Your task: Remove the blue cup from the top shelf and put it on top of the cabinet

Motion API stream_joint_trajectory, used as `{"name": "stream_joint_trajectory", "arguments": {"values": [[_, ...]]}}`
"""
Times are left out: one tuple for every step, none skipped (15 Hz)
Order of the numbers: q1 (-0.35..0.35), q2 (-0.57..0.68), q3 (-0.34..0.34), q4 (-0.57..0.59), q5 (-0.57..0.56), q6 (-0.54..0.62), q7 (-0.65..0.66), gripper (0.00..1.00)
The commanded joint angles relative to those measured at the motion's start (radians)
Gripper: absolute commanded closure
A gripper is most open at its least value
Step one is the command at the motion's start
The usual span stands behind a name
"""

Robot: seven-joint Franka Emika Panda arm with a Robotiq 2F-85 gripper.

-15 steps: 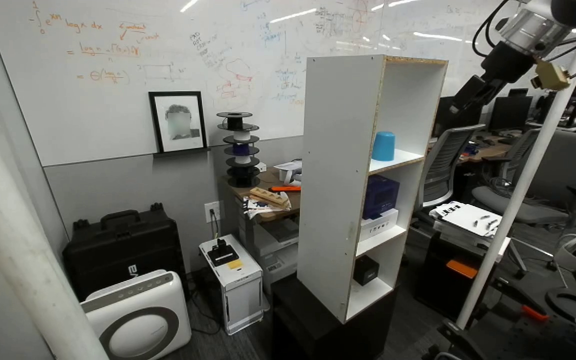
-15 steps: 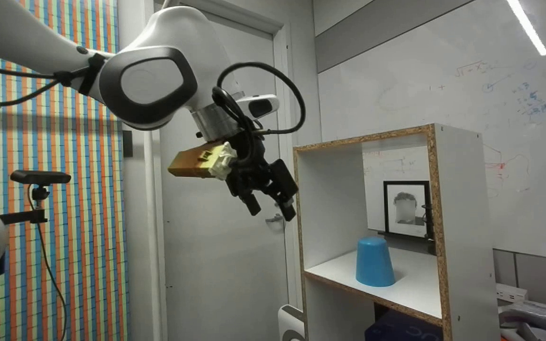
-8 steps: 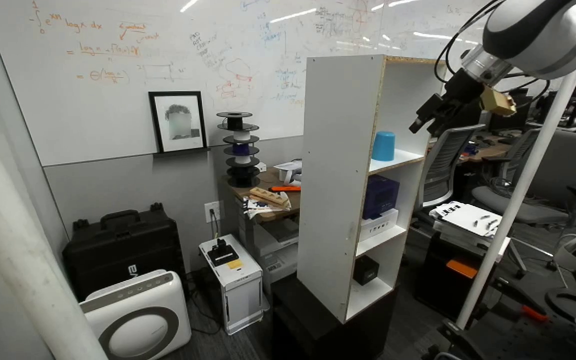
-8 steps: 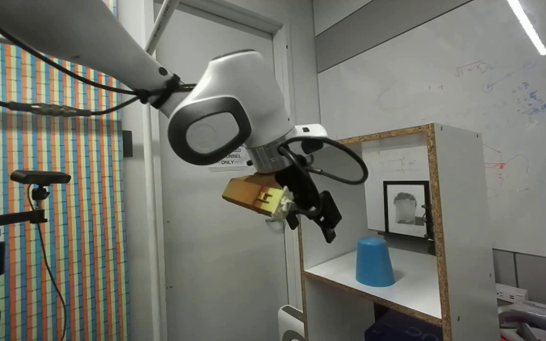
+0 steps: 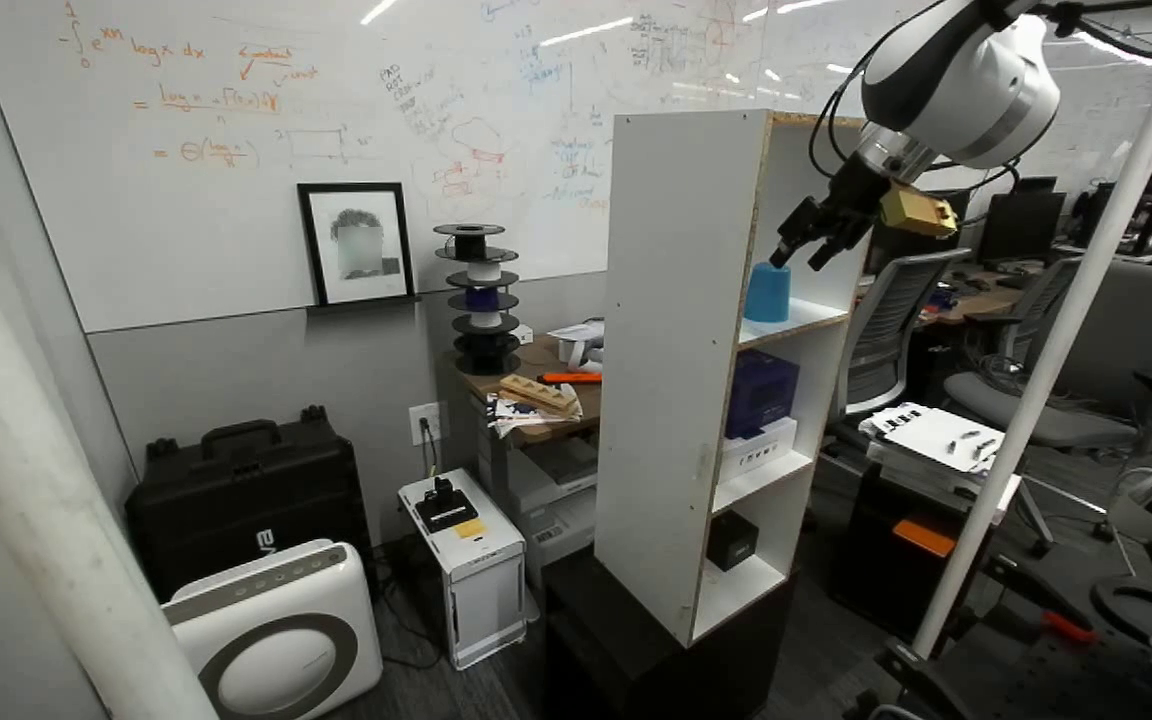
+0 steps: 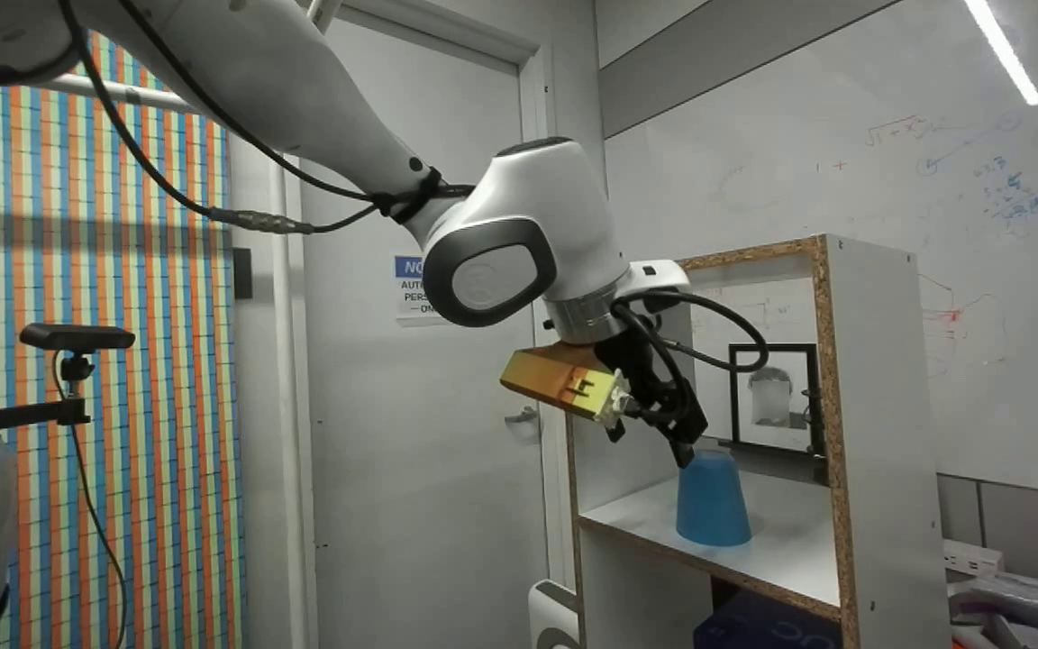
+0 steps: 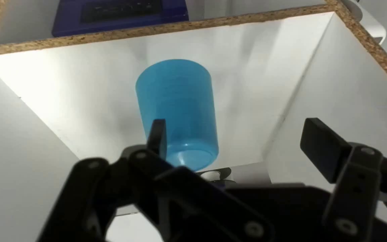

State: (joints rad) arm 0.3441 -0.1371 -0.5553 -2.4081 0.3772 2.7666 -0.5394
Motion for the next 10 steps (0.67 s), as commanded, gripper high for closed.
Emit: {"name": "stream_joint_trajectory", "arguments": {"values": [[0.004, 0.073, -0.018, 0.047, 0.018, -0.03, -0.039, 0.0], [0.006, 0.085, -0.02, 0.046, 0.032, -0.011, -0.047, 0.0], [0.006, 0.097, -0.022, 0.05, 0.04, -0.008, -0.051, 0.0], [0.006, 0.111, -0.022, 0.054, 0.054, 0.003, -0.055, 0.0], [0.007, 0.128, -0.022, 0.061, 0.069, 0.017, -0.057, 0.0], [0.008, 0.146, -0.021, 0.068, 0.093, 0.037, -0.062, 0.0], [0.008, 0.16, -0.018, 0.075, 0.115, 0.048, -0.07, 0.0], [0.006, 0.175, -0.016, 0.085, 0.137, 0.053, -0.075, 0.0], [0.005, 0.191, -0.013, 0.094, 0.158, 0.061, -0.083, 0.0], [0.003, 0.211, -0.009, 0.106, 0.185, 0.07, -0.09, 0.0]]}}
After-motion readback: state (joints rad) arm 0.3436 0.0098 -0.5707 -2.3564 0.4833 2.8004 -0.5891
